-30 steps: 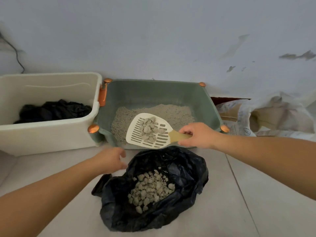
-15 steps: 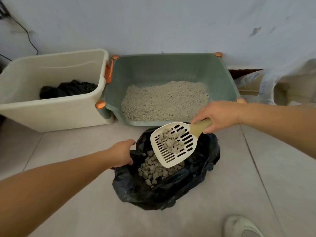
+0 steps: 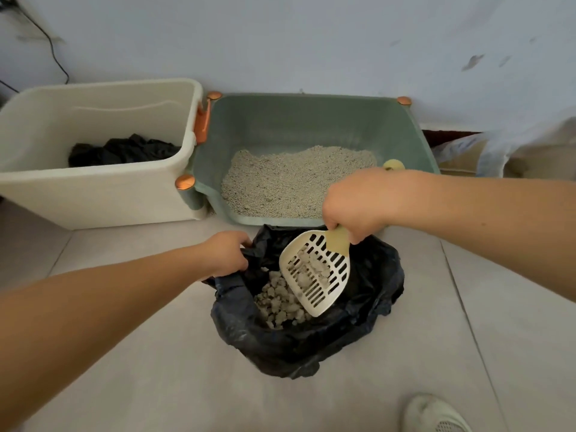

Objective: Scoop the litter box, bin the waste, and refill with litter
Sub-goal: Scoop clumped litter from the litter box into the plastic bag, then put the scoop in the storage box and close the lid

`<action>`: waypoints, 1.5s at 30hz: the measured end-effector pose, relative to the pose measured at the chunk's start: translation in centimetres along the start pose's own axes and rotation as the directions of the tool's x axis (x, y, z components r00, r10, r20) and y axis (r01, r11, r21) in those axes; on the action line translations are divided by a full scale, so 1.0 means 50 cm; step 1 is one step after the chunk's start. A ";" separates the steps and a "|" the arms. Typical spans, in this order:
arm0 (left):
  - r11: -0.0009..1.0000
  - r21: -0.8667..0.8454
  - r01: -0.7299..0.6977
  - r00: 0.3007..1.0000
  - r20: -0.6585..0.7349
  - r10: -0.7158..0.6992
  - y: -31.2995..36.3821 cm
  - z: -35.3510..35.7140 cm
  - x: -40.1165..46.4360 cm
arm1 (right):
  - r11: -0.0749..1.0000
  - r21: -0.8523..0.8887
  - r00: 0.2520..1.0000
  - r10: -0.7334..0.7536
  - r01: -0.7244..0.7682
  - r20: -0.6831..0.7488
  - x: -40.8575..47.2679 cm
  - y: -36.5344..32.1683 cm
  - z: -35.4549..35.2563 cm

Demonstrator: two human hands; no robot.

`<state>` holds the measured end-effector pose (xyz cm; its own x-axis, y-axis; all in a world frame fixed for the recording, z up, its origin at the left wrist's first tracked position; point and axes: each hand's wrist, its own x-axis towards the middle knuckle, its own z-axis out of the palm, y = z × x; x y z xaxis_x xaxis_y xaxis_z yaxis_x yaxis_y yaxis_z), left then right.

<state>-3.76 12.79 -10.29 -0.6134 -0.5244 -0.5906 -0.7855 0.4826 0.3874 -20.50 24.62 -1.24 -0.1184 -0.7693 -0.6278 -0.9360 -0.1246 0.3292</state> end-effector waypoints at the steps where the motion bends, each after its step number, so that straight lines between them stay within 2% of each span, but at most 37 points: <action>1: 1.000 0.002 -0.006 1.000 0.005 0.006 0.002 0.000 -0.001 | 1.000 -0.014 1.000 0.015 -0.015 0.013 -0.001 -0.003 -0.008; 10: 1.000 0.009 -0.025 1.000 0.008 0.025 0.006 -0.009 -0.005 | 0.994 -0.082 0.992 0.082 -0.074 0.093 -0.007 -0.005 -0.018; 19: 0.997 0.064 -0.044 0.999 0.013 0.044 0.009 -0.016 0.007 | 0.998 -0.028 0.991 0.068 -0.065 0.114 -0.011 0.010 -0.018; 23: 0.974 0.211 -0.087 0.996 0.000 0.089 0.007 -0.031 0.008 | 0.989 0.143 0.995 0.031 -0.045 0.099 -0.023 0.047 -0.024; 26: 0.974 0.208 -0.091 0.984 -0.134 0.121 0.005 -0.067 0.010 | 0.934 0.350 0.997 0.051 -0.066 0.052 -0.036 0.092 -0.038; 28: 0.982 0.159 -0.102 0.951 -0.275 0.143 0.005 -0.099 0.008 | 0.900 0.432 0.998 0.064 -0.058 0.001 -0.038 0.120 -0.050; 30: 0.989 0.055 -0.140 0.885 -0.441 0.150 0.005 -0.133 0.003 | 0.867 0.493 0.991 0.117 -0.073 -0.060 -0.039 0.148 -0.066; 32: 0.974 -0.090 -0.206 0.782 -0.613 0.109 0.001 -0.162 -0.005 | 0.827 0.558 0.974 0.179 -0.071 -0.142 -0.035 0.167 -0.082; 35: 0.925 -0.266 -0.270 0.650 -0.759 -0.028 -0.002 -0.197 -0.013 | 0.741 0.670 0.919 0.297 -0.050 -0.260 -0.008 0.168 -0.101; 37: 0.882 -0.377 -0.283 0.592 -0.792 -0.149 -0.023 -0.225 -0.017 | 0.719 0.695 0.871 0.347 -0.008 -0.349 0.033 0.143 -0.135; 40: 0.784 -0.540 -0.306 0.565 -0.766 -0.307 -0.060 -0.255 -0.017 | 0.727 0.685 0.839 0.341 0.051 -0.424 0.097 0.085 -0.198; 45: 0.679 -0.639 -0.361 0.490 -0.750 -0.445 -0.127 -0.293 -0.016 | 0.770 0.627 0.802 0.300 0.116 -0.517 0.219 0.014 -0.304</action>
<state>0.53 -0.15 -1.90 -0.0124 -0.9975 0.0695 -0.3643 0.0693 0.9287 -17.43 6.61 2.83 -0.2046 -0.9780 -0.0403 -0.9425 0.2079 -0.2617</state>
